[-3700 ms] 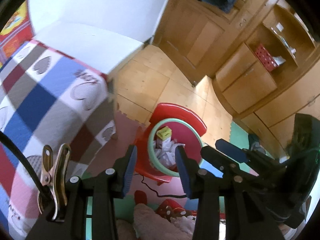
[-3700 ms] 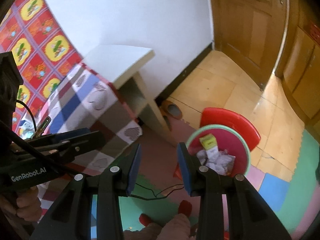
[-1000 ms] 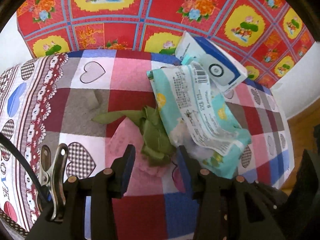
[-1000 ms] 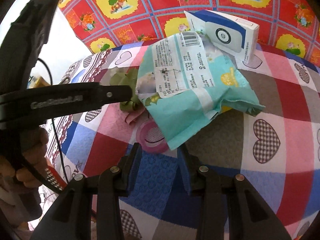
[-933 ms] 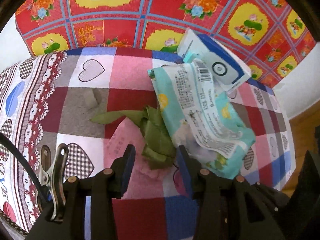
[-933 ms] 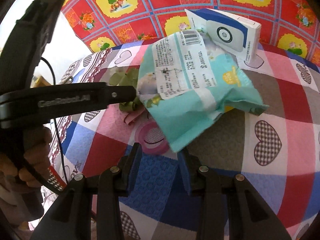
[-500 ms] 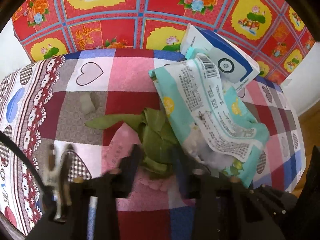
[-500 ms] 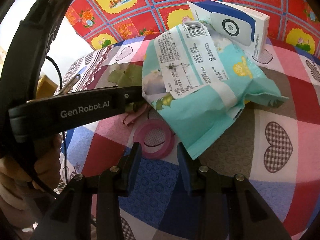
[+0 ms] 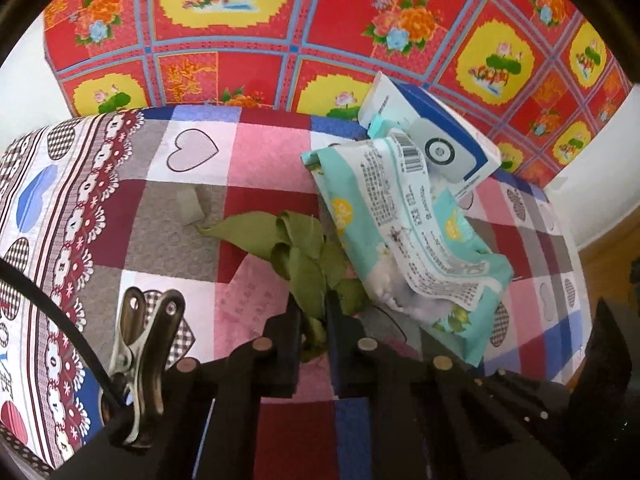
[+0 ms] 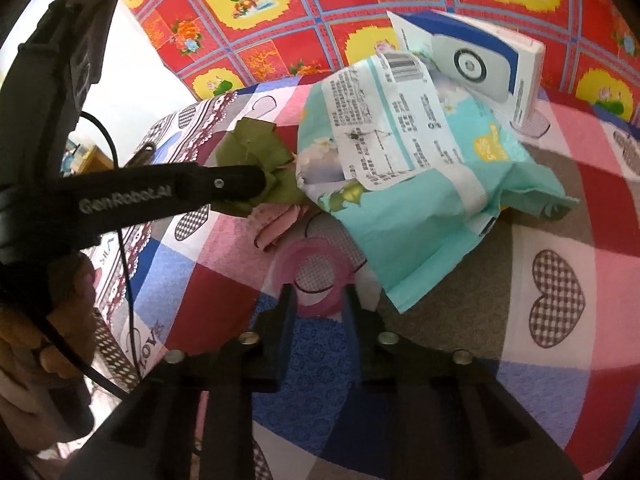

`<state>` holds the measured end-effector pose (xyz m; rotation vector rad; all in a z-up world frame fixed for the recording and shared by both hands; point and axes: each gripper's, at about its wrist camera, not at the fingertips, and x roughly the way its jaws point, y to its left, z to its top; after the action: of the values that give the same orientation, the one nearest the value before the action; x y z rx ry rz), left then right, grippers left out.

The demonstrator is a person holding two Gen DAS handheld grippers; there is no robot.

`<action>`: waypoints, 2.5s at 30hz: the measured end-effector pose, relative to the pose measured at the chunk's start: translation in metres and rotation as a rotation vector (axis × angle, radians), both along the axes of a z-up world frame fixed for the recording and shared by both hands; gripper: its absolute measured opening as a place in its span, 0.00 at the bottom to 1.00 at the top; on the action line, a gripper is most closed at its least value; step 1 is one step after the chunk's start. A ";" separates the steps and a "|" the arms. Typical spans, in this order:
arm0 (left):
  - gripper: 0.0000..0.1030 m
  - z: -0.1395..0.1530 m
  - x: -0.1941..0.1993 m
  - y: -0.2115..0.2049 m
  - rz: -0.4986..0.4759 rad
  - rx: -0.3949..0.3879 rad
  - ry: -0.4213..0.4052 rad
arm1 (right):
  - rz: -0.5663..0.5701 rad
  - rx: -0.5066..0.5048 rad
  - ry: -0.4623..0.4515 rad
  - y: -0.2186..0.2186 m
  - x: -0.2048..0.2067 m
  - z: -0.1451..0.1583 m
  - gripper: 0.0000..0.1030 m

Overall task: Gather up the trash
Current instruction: 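Close the left gripper on the green ribbon while the right closes on the pink ring, then carry the green ribbon and the pink ring over the red bucket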

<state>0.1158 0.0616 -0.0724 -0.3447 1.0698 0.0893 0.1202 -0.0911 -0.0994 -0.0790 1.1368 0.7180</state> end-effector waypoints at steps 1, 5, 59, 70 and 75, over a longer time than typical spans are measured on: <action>0.10 0.002 -0.002 0.001 0.002 -0.004 -0.002 | -0.001 -0.006 -0.006 0.000 -0.001 0.001 0.09; 0.10 0.011 -0.012 0.005 0.008 -0.009 -0.020 | -0.012 -0.013 -0.004 -0.002 -0.004 0.001 0.09; 0.10 0.072 -0.061 -0.099 -0.398 -0.046 -0.161 | -0.509 0.014 -0.127 -0.116 -0.105 0.063 0.09; 0.10 0.074 -0.065 -0.159 -0.539 -0.069 -0.171 | -0.635 -0.004 -0.118 -0.162 -0.122 0.071 0.09; 0.10 0.072 -0.067 -0.186 -0.587 -0.064 -0.157 | -0.691 0.000 -0.111 -0.188 -0.134 0.070 0.09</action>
<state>0.0493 -0.1245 0.0001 -0.0823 0.9827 -0.4892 -0.0133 -0.2789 -0.0292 0.2626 0.9694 0.0955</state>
